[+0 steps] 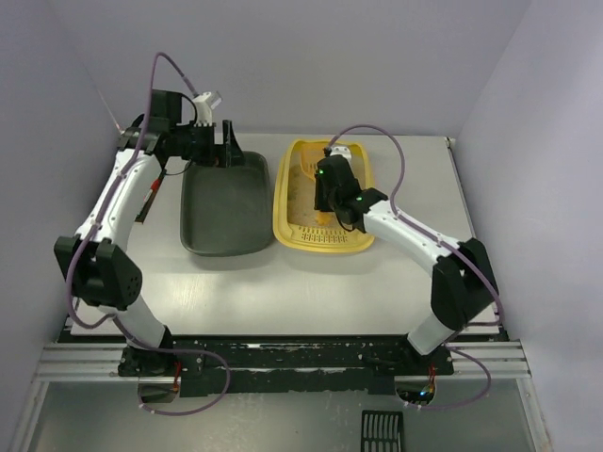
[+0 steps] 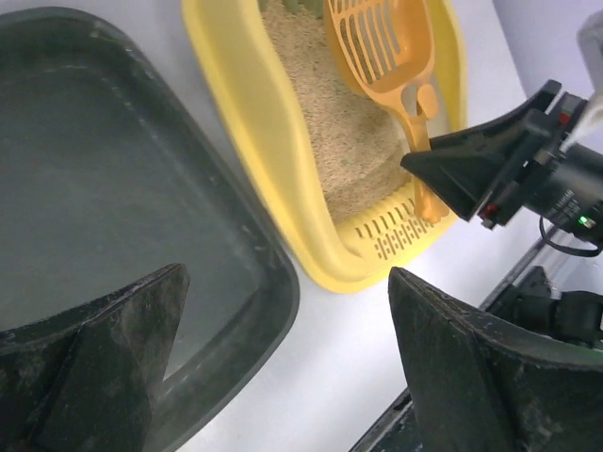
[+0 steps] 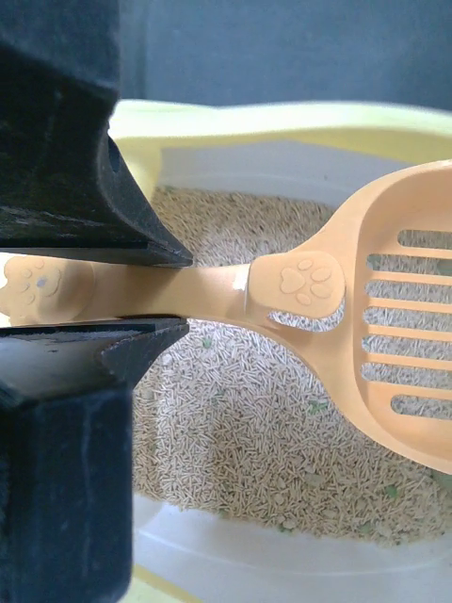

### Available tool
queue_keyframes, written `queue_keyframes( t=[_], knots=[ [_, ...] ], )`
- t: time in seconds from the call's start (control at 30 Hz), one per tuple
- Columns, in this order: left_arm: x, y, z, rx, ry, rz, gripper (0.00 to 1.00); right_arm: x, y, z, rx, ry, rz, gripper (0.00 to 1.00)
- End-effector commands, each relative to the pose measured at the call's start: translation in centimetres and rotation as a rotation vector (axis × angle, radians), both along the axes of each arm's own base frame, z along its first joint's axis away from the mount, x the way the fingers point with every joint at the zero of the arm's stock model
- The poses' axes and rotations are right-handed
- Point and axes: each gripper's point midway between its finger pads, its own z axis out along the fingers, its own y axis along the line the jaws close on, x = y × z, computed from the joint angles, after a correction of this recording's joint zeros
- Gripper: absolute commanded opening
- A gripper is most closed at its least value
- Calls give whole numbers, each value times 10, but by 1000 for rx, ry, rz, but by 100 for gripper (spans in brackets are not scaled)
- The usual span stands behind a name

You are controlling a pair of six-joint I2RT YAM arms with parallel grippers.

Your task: Clean the litter box

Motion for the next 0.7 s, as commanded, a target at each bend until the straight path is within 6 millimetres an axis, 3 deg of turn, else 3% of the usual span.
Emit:
queue_keyframes(
  t=[0.0, 0.17, 0.37, 0.53, 0.67],
  knots=[
    [3, -35, 13, -164, 29, -121, 99, -13, 6, 22, 38, -46, 112, 0],
    [5, -68, -2, -256, 43, -150, 99, -24, -6, 25, 42, -103, 119, 0],
    [2, -111, -18, -240, 91, -193, 99, -29, -6, 10, 29, -68, 137, 0],
    [-2, -132, -28, -132, -4, -193, 99, -35, 1, 12, 59, -76, 193, 0],
    [8, -138, -33, -68, -75, -182, 99, -39, 2, 16, 67, -82, 218, 0]
  ],
)
